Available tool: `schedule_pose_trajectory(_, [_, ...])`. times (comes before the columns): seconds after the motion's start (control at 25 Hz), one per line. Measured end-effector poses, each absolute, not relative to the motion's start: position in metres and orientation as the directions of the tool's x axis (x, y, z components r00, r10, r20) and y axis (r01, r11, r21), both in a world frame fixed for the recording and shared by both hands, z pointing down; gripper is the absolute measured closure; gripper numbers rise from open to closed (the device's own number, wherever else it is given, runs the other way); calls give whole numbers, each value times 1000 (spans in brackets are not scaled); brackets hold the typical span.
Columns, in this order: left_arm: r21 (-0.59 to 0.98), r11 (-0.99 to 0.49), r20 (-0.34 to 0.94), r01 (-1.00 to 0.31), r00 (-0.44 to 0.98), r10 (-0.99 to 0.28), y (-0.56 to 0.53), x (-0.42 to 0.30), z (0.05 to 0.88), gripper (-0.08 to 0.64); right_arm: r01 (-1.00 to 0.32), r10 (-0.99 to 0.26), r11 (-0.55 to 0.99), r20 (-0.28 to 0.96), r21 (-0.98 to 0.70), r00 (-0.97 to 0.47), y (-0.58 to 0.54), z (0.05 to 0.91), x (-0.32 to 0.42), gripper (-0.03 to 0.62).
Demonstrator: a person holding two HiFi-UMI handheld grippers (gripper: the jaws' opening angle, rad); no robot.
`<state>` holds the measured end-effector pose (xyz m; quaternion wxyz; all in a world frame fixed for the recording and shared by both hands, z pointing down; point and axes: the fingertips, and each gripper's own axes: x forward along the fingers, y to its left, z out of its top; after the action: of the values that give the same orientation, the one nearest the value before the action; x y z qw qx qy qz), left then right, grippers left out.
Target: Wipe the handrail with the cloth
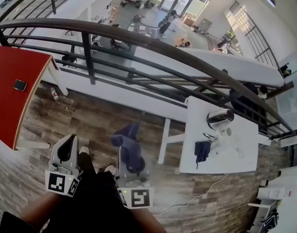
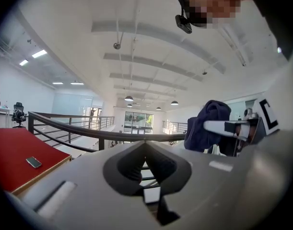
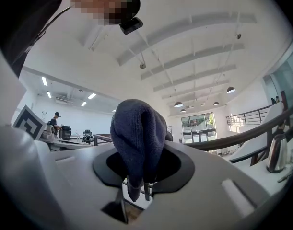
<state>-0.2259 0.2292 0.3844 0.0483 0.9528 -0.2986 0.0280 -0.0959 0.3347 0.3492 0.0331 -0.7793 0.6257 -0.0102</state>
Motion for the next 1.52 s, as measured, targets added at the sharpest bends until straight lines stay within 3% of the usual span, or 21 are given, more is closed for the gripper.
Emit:
schedule_pose_trajectory(0.64, [135, -849, 126, -511, 859, -496, 164, -168, 404, 560, -960, -961, -275, 29, -50, 274, 259, 349, -44, 491])
schedule_pose_trajectory(1.04, [110, -893, 72, -435, 900, -430, 23, -102, 379, 560, -945, -949, -316, 16, -90, 316, 86, 344, 26, 491])
schedule_pose_trajectory(1.2, [115, -882, 14, -457, 889, -458, -7, -94, 364, 560, -961, -965, -261, -3, -91, 262, 20, 346, 38, 491])
schedule_pose_trajectory(1.52, [58, -805, 19, -590, 807, -590, -77, -92, 365, 560, -986, -994, -101, 47, -135, 96, -121, 375, 38, 491])
